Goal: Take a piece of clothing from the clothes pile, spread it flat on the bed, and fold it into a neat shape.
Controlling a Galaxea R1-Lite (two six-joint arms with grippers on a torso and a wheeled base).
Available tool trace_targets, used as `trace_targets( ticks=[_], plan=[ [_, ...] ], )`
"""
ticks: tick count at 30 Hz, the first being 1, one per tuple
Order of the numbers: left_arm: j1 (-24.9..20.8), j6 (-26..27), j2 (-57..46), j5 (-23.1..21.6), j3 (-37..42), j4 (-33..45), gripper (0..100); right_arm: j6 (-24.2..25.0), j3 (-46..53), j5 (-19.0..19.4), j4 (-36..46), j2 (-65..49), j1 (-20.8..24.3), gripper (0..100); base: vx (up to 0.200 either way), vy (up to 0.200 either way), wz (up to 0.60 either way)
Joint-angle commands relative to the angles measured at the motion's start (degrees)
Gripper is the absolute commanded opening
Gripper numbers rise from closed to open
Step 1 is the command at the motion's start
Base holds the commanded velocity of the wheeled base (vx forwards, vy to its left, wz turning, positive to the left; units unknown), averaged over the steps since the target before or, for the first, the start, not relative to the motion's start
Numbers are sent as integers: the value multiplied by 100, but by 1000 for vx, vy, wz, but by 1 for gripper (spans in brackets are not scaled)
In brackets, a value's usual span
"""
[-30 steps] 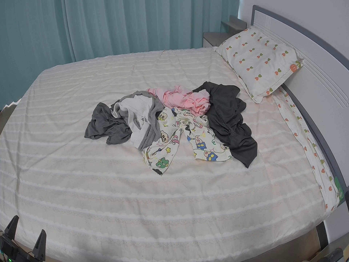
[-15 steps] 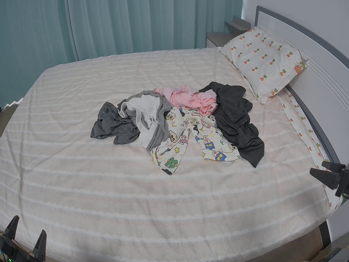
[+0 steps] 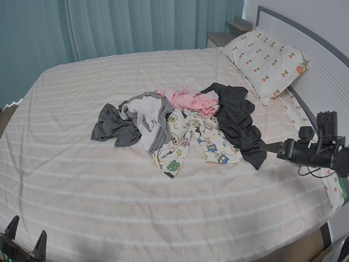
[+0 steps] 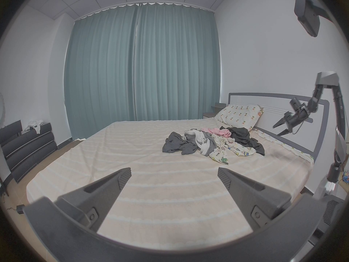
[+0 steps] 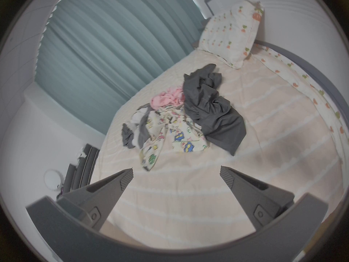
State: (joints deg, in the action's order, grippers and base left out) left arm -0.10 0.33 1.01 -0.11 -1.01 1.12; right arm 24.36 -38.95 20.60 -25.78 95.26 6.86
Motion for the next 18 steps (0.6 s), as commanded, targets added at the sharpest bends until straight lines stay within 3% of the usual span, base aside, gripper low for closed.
trace_targets(
  ticks=[1, 5, 10, 11, 18],
  plan=[
    [1, 2, -92, -15, 66, 2, 100, 1045, -2310, -1199, -718, 3368, 553, 100, 0, 0, 0],
    [1, -7, -92, -15, 66, 2, 100, 1045, -3031, -1287, -340, 3755, 729, 100, 0, 0, 0],
    [1, -7, -92, -15, 66, 2, 100, 1098, -3848, -1656, 302, 4168, 878, 100, 0, 0, 0],
    [1, -7, -92, -15, 66, 2, 100, 1106, -4094, -1876, 355, 4308, 896, 100, 0, 0, 0],
    [1, -7, -92, -15, 66, 2, 100, 1106, -4534, -2227, 645, 4590, 1019, 100, 0, 0, 0]
  ],
)
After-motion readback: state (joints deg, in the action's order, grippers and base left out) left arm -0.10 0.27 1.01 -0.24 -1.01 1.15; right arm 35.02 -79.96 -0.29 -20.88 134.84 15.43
